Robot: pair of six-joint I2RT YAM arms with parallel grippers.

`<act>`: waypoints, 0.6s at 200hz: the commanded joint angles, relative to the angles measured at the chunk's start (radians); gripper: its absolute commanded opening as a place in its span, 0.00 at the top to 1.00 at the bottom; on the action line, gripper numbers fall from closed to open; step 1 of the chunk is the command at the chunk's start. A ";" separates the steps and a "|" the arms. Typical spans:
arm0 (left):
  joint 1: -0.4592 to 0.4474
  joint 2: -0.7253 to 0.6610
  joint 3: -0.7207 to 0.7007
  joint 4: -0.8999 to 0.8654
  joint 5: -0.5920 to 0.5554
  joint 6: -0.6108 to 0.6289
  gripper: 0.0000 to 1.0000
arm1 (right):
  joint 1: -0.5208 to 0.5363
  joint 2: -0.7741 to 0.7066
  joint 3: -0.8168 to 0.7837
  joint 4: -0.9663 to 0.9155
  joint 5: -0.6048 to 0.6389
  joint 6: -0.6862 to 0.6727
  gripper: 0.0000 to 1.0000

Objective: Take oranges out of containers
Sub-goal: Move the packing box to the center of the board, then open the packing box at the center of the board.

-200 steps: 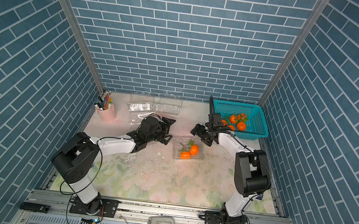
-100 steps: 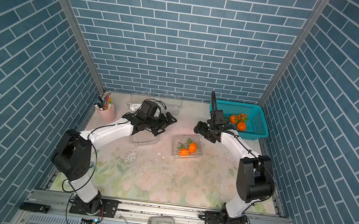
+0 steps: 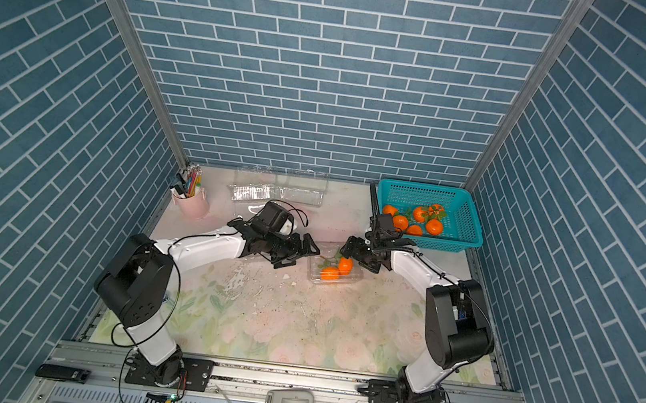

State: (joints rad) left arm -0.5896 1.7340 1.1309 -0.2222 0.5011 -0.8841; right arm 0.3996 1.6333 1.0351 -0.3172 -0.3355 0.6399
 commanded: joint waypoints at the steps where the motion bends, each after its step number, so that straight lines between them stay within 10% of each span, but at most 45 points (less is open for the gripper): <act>1: -0.009 0.066 0.020 0.062 0.036 -0.012 0.01 | 0.022 0.026 -0.014 0.086 -0.051 0.072 0.16; 120: 0.028 0.337 0.475 -0.196 0.020 0.105 0.01 | -0.070 0.040 0.040 0.098 -0.104 0.084 0.17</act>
State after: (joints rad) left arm -0.5533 2.0426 1.6001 -0.3511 0.4911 -0.8238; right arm 0.3634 1.7088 1.0874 -0.2062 -0.3965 0.7357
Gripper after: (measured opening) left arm 0.994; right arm 0.834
